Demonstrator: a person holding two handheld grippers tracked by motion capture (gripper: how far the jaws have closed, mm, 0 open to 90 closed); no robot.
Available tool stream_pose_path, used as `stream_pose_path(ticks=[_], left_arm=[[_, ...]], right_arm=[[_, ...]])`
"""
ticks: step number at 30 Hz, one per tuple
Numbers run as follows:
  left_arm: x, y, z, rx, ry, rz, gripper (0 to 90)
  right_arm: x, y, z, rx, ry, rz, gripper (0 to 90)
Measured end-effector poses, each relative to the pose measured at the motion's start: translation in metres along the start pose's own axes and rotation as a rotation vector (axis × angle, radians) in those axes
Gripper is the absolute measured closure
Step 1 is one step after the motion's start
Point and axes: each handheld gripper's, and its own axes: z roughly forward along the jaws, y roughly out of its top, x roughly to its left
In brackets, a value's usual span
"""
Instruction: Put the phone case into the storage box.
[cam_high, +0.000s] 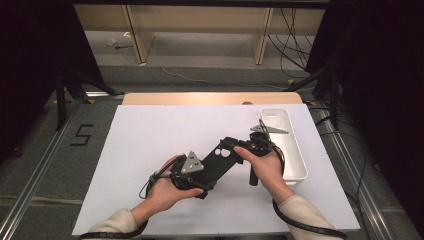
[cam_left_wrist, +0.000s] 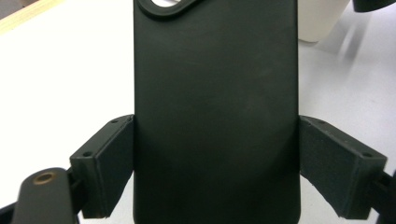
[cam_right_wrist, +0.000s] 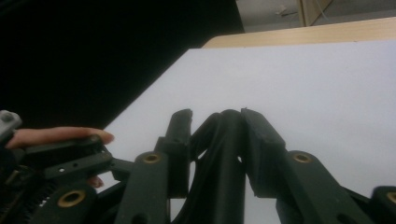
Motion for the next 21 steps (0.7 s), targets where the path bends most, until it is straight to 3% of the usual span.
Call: stream_pose_path(ticks=[4,7,9,11,13,14,21], left_arm=[[-0.001,-0.001,0.003,-0.001,0.009,0.026,13.9],[0.0,-0.002,0.006,-0.026,-0.012,0.034,12.8],[0.003,-0.002,0.006,-0.048,-0.007,0.056,18.0],[0.005,-0.001,0.003,-0.074,-0.019,0.047,15.2],[0.007,-0.001,0.002,-0.088,-0.024,0.041,15.2],[0.008,-0.001,0.001,-0.094,-0.027,0.037,15.3],[0.013,-0.003,0.001,-0.106,-0.055,0.021,17.4]], right_arm=[[0.006,0.005,-0.004,-0.03,0.056,0.031,75.1],[0.015,0.007,-0.006,-0.049,0.094,0.021,77.8],[0.023,0.012,-0.009,-0.048,0.11,-0.022,78.1],[0.03,0.016,-0.012,-0.054,0.098,-0.084,78.0],[0.033,0.021,-0.016,-0.061,0.116,-0.102,78.0],[0.035,0.024,-0.019,-0.055,0.114,-0.148,77.9],[0.032,0.03,-0.026,-0.017,0.143,-0.249,77.8]])
